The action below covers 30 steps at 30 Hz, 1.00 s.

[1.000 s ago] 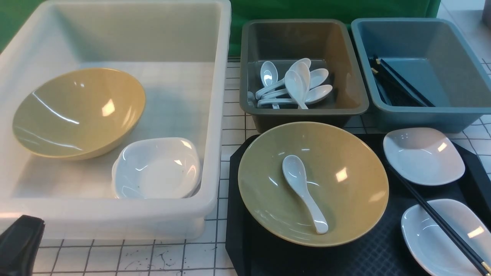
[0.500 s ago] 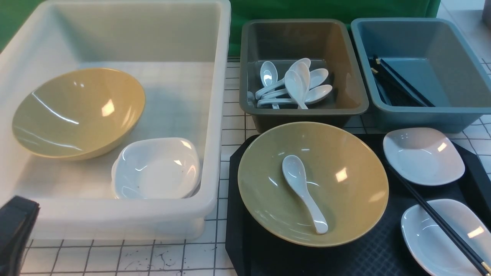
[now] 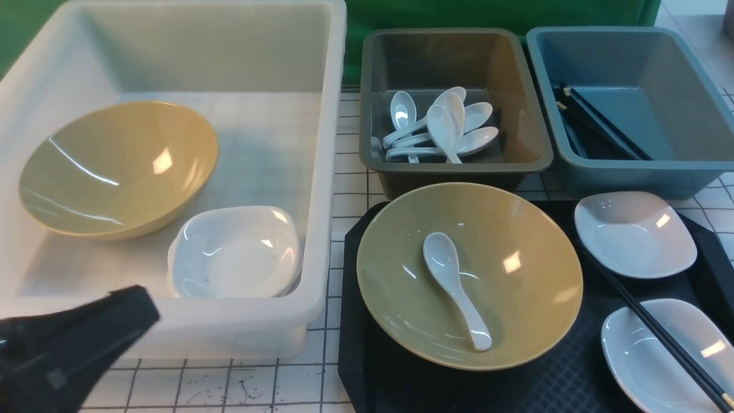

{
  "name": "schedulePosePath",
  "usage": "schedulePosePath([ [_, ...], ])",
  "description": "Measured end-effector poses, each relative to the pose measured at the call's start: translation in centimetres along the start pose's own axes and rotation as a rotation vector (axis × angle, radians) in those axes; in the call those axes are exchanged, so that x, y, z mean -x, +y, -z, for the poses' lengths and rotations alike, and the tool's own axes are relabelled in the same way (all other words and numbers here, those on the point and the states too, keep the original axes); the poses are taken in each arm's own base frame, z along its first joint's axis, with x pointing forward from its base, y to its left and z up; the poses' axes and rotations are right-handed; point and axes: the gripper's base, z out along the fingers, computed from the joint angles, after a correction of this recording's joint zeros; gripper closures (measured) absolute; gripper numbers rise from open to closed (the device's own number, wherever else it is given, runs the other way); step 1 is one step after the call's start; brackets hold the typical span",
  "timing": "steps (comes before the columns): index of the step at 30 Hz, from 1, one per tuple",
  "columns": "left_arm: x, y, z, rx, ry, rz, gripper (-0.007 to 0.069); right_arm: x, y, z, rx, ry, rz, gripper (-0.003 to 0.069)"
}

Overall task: On white black table put chopsticks spoon bowls plates into blue grey white boxes.
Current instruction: 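Move the grippers toward the tableware on the black tray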

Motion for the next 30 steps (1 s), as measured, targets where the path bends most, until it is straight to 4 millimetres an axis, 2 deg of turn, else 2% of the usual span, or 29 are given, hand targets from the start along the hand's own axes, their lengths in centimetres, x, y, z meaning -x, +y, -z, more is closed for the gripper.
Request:
schedulePosePath([
  [2, 0.7, -0.3, -0.7, -0.019, 0.072, -0.023, 0.0624, 1.1, 1.3, 0.3, 0.004, 0.138, 0.072, 0.0481],
  [4, 1.4, -0.7, -1.8, -0.049, 0.147, -0.055, 0.0624, 3.1, 3.4, 0.6, 0.031, 0.310, 0.202, 0.0522],
  [8, 2.0, -1.4, -3.3, -0.095, 0.243, -0.120, 0.0624, 5.6, 6.4, 0.0, 0.064, 0.607, 0.397, 0.0547],
  [11, 2.0, -2.1, -4.7, -0.133, 0.324, -0.166, 0.0624, 6.7, 8.7, -2.0, 0.072, 0.853, 0.543, 0.0550],
  [15, 2.5, -3.1, -5.9, -0.179, 0.348, -0.220, 0.0624, 7.1, 10.4, -5.0, 0.078, 1.011, 0.661, 0.0550],
  [16, 2.5, -3.2, -6.0, -0.182, 0.352, -0.221, 0.0624, 7.2, 10.5, -5.1, 0.082, 1.017, 0.671, 0.0549],
  [17, 2.8, -3.8, -6.3, -0.210, 0.351, -0.254, 0.0624, 7.0, 10.8, -6.8, 0.075, 1.084, 0.711, 0.0548],
  [19, 3.1, -4.3, -6.4, -0.232, 0.349, -0.269, 0.0624, 7.0, 10.7, -8.1, 0.063, 1.134, 0.737, 0.0546],
  [22, 3.2, -5.1, -6.3, -0.269, 0.346, -0.307, 0.0624, 6.9, 9.6, -10.1, 0.011, 1.221, 0.755, 0.0535],
  [24, 3.2, -5.4, -6.2, -0.292, 0.347, -0.337, 0.0624, 7.1, 7.6, -11.6, -0.053, 1.277, 0.742, 0.0503],
  [25, 3.2, -5.4, -6.1, -0.293, 0.347, -0.338, 0.0624, 7.1, 7.5, -11.7, -0.057, 1.280, 0.738, 0.0496],
  [26, 3.2, -5.4, -6.1, -0.295, 0.347, -0.344, 0.0624, 7.2, 6.4, -12.5, -0.086, 1.294, 0.707, 0.0459],
  [30, 3.1, -5.5, -6.2, -0.301, 0.348, -0.360, 0.0624, 6.8, 5.2, -14.3, -0.074, 1.301, 0.672, 0.0347],
])
